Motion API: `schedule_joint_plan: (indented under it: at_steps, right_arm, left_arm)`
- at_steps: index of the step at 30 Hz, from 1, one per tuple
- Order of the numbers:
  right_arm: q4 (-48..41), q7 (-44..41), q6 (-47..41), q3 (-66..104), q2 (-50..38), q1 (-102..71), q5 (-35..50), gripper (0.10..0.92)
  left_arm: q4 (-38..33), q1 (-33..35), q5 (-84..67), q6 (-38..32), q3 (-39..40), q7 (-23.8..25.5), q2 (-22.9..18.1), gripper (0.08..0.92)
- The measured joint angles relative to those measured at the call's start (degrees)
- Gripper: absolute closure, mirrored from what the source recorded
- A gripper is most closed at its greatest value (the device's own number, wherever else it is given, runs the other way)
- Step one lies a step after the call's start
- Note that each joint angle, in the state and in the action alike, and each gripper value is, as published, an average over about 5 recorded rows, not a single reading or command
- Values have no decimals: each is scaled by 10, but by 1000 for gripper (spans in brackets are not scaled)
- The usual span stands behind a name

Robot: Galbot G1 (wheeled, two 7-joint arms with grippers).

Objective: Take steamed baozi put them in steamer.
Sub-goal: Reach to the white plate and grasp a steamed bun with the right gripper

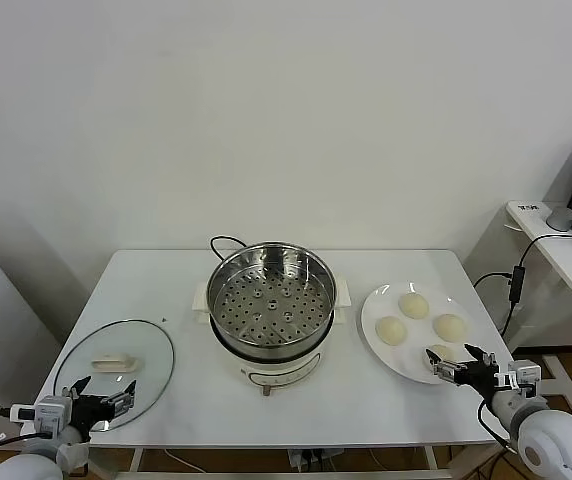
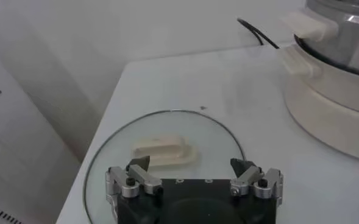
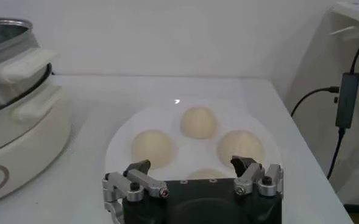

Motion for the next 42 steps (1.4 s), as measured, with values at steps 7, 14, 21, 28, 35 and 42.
schedule_joint_plan:
  at_steps: [7,14,21,28,35,42]
  right_arm:
    - [-31,-37,19,-1,-14,29,-100,203]
    - [-93,-93,68,-32,-38,109,-287,203]
    - [-165,-186,126,-81,-59,212,-440,203]
    - [-251,-315,185,-169,-69,349,-520,203]
    - [-345,-451,246,-318,-62,534,-548,203]
    - [-434,-578,285,-489,-37,714,-547,203]
  left_arm:
    - [-3,2,0,0,1,0,0,177]
    - [-7,1,0,1,1,0,2,177]
    - [-6,-2,0,2,5,1,1,177]
    - [-1,-3,0,2,6,1,3,177]
    - [4,-6,0,2,7,1,3,177]
    - [7,-11,-1,4,9,2,2,177]
